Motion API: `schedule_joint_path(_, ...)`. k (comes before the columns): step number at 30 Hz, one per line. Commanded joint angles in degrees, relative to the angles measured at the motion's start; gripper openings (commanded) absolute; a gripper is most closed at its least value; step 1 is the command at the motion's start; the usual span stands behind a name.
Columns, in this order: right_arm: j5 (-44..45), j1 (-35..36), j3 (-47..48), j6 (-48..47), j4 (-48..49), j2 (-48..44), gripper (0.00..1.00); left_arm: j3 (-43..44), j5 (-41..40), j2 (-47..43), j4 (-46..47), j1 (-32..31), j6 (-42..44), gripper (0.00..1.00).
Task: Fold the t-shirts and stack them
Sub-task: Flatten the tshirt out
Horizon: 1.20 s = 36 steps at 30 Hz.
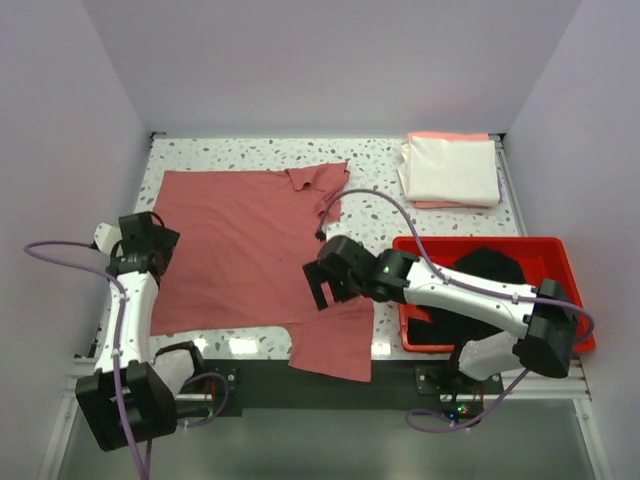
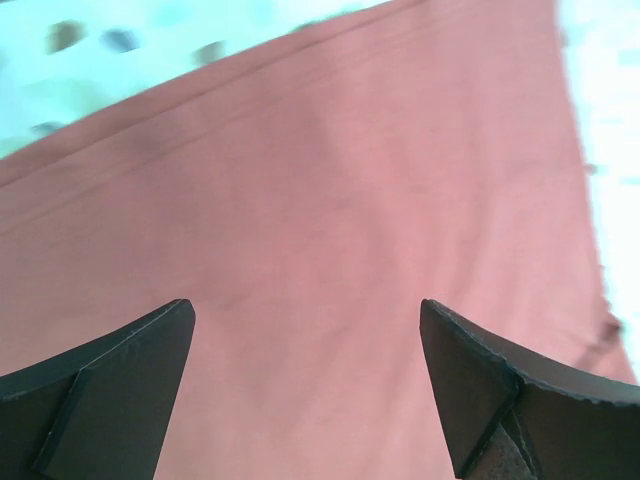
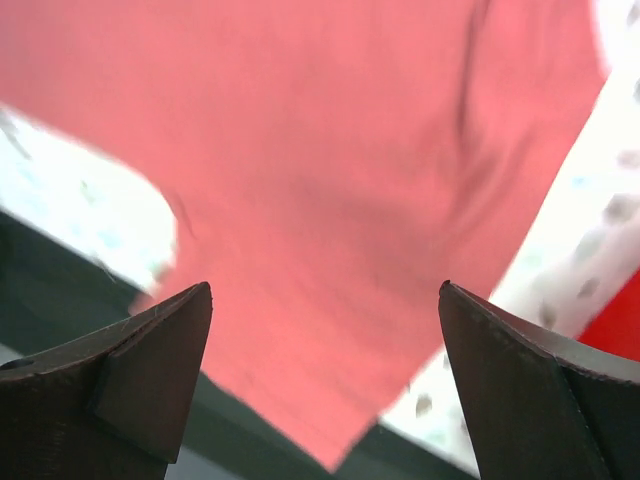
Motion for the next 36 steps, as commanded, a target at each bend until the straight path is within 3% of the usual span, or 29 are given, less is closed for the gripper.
schedule_joint_path(1, 7.5, -5.6, 11.3, -7.0, 0.6, 5.0, 0.99, 4.0, 7.3, -0.6, 7.0, 0.4, 2.3, 1.00)
schedule_joint_path(4, 6.1, -12.4, 20.1, -11.3, 4.5, 11.2, 0.99, 4.5, 17.0, 3.4, 14.1, -0.2, 3.7, 1.00)
schedule_joint_path(11, 4.5, -19.8, 47.3, -19.3, -0.2, 39.7, 0.99, 13.0, 16.0, 23.4, 17.9, -7.9, 7.3, 1.00)
schedule_joint_path(16, 5.7, -22.5, 61.6, -23.3, -1.3, 52.8, 0.99, 17.9, 16.2, 34.8, 16.9, -9.3, 9.1, 1.00)
schedule_joint_path(26, 4.3, -23.8, 62.3, -41.3, 19.9, 60.5, 0.98, 17.7, 13.0, 42.4, 16.9, -9.4, 11.0, 1.00)
schedule_joint_path(36, 5.8, -26.6, 73.2, -45.3, 21.2, 71.4, 0.86, 18.7, 9.1, 43.4, 15.2, -9.3, 12.9, 1.00)
